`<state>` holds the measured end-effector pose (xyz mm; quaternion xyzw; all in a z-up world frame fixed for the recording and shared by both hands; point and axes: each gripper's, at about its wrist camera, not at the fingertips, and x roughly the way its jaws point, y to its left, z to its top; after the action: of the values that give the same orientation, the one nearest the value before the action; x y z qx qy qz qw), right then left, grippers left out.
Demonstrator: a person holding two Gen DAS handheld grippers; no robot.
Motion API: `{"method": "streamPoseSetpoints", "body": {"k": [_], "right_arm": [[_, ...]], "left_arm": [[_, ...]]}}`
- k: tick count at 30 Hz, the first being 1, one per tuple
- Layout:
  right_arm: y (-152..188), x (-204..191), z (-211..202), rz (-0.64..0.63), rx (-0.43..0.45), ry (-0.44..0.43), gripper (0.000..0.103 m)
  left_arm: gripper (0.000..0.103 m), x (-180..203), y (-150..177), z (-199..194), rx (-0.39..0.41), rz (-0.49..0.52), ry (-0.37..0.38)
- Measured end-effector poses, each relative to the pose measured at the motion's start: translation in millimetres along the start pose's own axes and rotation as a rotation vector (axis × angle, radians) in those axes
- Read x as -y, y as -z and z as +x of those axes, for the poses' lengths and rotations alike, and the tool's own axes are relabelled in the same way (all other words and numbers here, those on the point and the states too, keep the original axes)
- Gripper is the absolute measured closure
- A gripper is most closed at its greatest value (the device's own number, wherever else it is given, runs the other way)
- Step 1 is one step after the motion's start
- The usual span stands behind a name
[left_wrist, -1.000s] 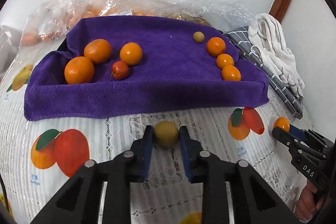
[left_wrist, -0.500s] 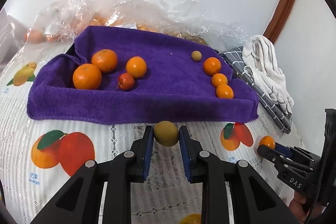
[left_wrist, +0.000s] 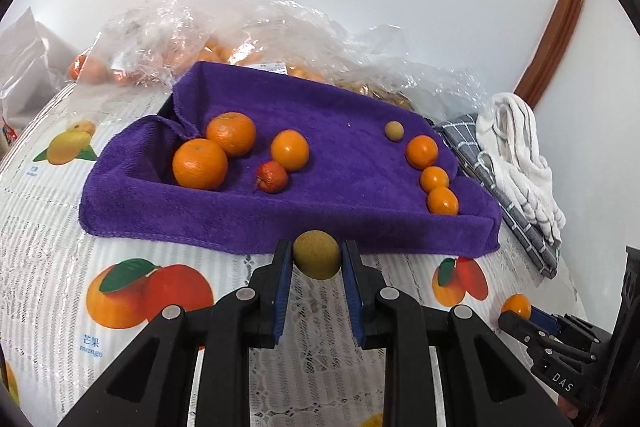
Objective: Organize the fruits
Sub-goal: 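Carry both fruits onto the purple towel and open both tools to release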
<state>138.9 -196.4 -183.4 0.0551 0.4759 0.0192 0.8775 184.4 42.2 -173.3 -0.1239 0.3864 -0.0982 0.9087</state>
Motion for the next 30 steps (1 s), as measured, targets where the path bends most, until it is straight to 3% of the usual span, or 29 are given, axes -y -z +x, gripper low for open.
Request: {"method": "streamPoseSetpoints", "body": {"k": [12, 16, 30], "right_arm": [[-14.8, 4.7, -5.3, 0.022, 0.017, 0.005, 0.070], [-22.8, 2.6, -8.7, 0.012, 0.031, 0.007, 0.070], [-76.6, -5.8, -12.9, -0.027, 0.127, 0.009, 0.070]], "left_arm": [[0.079, -16.7, -11.0, -12.2, 0.066, -0.021, -0.078], [0.079, -26.4, -18.3, -17.5, 0.062, -0.052, -0.067], [0.079, -42.5, -61.6, -40.9, 0.088, -0.020, -0.133]]}}
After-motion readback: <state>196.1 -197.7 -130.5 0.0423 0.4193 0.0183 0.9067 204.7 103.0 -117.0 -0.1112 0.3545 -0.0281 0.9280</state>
